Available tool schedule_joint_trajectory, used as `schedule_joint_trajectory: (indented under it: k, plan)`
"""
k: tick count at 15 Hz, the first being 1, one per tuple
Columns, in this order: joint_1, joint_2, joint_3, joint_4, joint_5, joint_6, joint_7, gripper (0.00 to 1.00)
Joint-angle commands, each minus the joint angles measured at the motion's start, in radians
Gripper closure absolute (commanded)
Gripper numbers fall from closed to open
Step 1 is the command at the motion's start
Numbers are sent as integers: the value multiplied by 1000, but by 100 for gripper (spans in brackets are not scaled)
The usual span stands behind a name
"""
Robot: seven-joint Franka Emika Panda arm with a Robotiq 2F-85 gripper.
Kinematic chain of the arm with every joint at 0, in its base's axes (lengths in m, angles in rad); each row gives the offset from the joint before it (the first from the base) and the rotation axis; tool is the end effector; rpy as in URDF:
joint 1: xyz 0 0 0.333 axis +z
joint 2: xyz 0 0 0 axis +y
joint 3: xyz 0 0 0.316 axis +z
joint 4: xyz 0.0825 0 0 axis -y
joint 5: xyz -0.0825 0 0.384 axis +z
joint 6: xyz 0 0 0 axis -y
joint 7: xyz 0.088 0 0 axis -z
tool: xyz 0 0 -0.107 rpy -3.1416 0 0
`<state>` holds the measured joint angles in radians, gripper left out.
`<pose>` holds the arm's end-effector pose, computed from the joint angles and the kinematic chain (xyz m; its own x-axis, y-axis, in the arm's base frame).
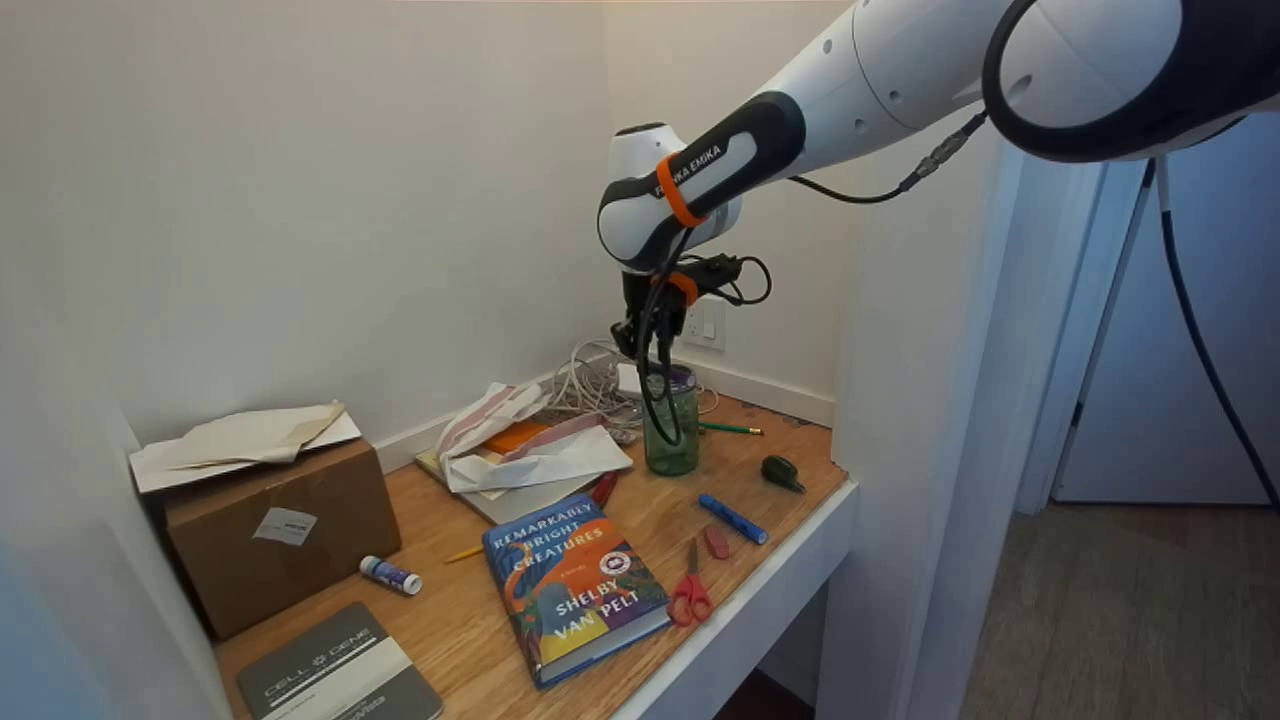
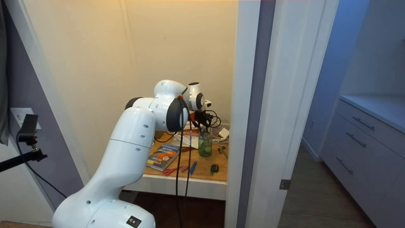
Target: Put the blue marker on the table then put the purple marker on the green bottle
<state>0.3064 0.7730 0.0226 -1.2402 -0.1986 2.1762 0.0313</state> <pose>0.7294 0.2361 0.3211 0.9083 0.3869 0.1591 0.3635 -0.9181 0.1579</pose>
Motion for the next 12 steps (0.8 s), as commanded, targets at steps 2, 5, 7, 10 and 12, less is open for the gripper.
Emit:
schedule_joint_trajectory:
  k: [2, 5, 7, 10, 12]
  plan:
    - [-9, 7, 11, 16, -11, 9, -11, 14]
    - [-11, -3, 11, 9, -9, 11, -9, 0]
    - [-13, -13, 11, 3, -7, 14, -6, 0]
    - [-18, -24, 8, -10, -7, 22, -2, 0]
    - [-21, -31, 10, -16, -4, 23, 0, 0]
